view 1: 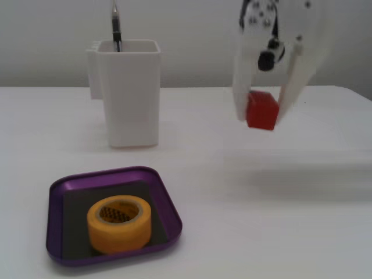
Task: Remove the cube from the box.
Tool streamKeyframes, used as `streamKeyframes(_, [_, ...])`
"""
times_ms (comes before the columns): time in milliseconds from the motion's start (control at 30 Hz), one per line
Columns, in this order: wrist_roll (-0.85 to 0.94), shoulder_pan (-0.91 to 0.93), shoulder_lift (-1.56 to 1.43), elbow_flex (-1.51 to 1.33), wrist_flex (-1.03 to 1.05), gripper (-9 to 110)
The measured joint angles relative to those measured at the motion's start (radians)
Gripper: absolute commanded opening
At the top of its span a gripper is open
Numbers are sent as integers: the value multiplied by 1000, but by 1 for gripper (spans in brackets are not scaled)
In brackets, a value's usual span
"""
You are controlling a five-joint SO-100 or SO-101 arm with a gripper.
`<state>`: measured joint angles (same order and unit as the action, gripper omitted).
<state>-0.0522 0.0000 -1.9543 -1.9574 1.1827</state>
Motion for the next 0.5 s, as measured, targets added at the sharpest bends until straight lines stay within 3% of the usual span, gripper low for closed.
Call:
streamKeyframes(200, [-5,-12,-63,-256,-244,-1])
streamKeyframes(500, [-80,-193,-77,-291,-285,0])
